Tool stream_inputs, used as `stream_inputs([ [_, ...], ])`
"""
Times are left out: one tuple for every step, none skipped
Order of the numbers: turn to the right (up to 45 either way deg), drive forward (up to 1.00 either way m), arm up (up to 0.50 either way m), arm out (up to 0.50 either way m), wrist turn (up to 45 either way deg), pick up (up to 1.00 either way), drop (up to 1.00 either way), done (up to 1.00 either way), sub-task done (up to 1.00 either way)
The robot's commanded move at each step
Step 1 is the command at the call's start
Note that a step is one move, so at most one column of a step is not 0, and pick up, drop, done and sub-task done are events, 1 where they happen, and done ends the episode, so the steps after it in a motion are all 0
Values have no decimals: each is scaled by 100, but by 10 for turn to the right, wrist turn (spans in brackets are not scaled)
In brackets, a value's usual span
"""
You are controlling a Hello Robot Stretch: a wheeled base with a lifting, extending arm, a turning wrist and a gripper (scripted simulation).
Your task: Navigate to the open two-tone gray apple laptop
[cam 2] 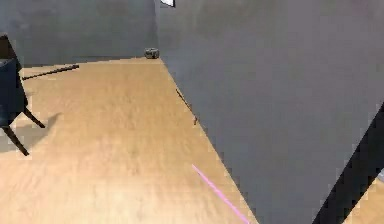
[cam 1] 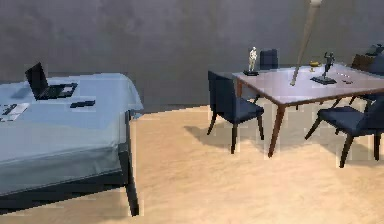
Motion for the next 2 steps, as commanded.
stream_inputs([
  [0, 45, 0, 0, 0, 0, 0, 0, 0],
  [-450, 0, 0, 0, 0, 0, 0, 0, 0],
])
